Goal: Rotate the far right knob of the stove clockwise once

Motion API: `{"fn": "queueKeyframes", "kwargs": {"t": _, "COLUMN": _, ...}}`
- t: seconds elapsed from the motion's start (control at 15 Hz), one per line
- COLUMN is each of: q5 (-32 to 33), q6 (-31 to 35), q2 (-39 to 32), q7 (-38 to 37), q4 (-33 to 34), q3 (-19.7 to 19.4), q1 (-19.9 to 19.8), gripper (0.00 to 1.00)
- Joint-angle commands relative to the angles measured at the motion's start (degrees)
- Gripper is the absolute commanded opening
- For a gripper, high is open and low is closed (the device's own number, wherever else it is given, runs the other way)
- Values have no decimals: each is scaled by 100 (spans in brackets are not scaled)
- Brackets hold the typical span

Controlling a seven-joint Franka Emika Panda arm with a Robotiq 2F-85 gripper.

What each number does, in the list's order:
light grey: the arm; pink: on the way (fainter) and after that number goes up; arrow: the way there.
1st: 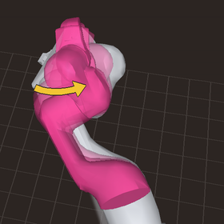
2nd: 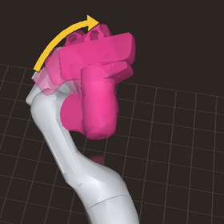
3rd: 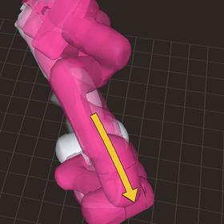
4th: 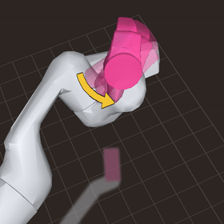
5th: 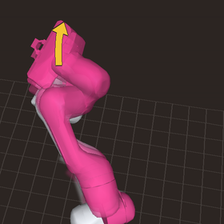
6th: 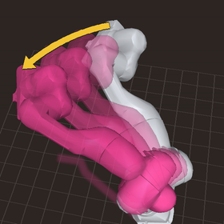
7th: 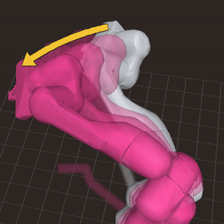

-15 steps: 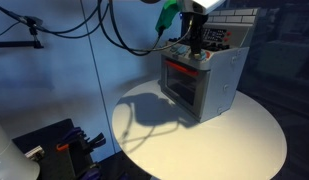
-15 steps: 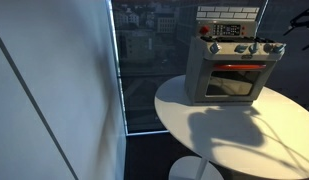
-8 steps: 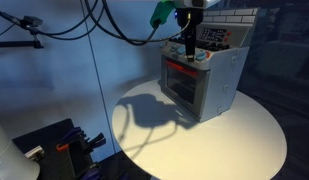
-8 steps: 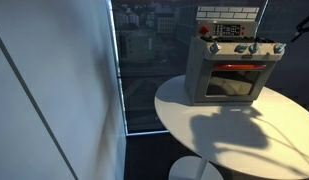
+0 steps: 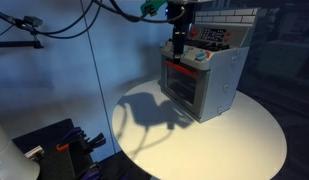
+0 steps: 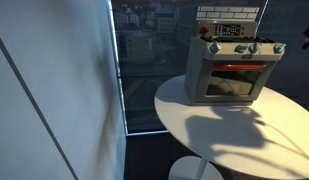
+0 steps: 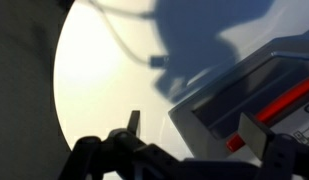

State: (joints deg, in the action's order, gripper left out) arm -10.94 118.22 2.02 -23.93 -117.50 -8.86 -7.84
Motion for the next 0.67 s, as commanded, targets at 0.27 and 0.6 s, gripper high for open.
{"fn": "queueKeyframes", "kwargs": {"t": 0.27, "q5": 1014, "q6": -1662, "q2": 13, "q7": 254, "q4": 465, "q3": 116, "q1": 44, "gripper": 100}}
{"fn": "queueKeyframes", "kwargs": {"t": 0.6, "q5": 1759, "q6": -1833, "q2": 126, "q7": 526, "q4": 312, "q3": 259, "q1": 144, "gripper": 100}}
